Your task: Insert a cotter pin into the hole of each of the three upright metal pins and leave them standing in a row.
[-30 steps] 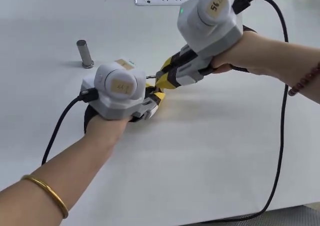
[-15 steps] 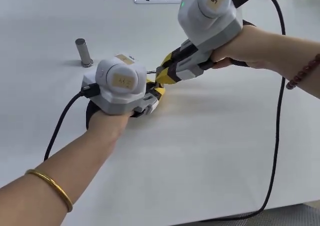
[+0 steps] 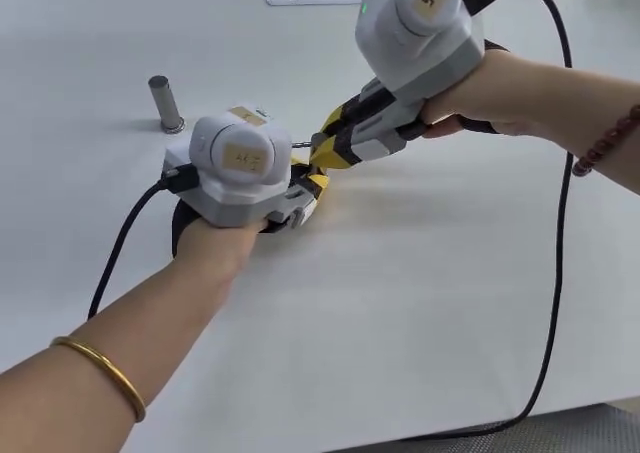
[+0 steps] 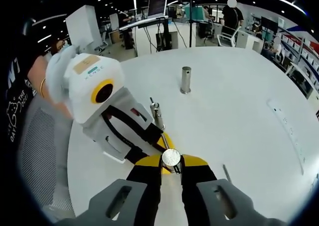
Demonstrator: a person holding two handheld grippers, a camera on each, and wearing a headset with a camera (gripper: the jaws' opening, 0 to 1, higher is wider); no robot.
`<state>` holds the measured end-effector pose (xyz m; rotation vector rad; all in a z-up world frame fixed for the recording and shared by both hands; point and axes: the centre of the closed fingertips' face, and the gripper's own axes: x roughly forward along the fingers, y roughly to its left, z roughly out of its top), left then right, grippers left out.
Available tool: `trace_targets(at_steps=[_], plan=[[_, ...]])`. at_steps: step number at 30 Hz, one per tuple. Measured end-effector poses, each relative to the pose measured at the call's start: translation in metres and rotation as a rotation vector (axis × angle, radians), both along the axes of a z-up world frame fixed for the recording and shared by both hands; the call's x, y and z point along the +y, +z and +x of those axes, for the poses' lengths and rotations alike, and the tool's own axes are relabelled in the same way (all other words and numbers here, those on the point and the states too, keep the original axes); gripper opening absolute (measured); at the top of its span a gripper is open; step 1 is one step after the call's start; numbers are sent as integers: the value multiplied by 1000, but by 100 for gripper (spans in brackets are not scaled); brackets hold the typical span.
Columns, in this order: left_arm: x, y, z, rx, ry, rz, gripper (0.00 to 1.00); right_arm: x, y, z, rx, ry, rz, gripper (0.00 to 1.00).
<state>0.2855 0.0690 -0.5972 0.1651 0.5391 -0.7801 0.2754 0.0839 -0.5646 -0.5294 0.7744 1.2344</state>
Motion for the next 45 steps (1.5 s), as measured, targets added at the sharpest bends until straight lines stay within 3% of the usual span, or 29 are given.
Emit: trace_targets(at_steps=[9, 18, 25, 36, 45], plan=[[5, -1, -5, -10, -1, 42, 16, -1, -1, 1, -11, -9, -6, 12], [5, 5, -16, -13, -11, 48, 20, -2, 5, -2, -8, -51, 29, 19], [7, 15, -30, -16, -29, 48, 22, -9, 16, -1, -12, -130, 79, 28], [26, 24, -53, 16, -18, 25, 25, -22, 28, -19, 5, -241, 142, 43], [46, 35, -68, 9, -1, 16, 27, -36, 38, -37, 13, -327, 198, 50]])
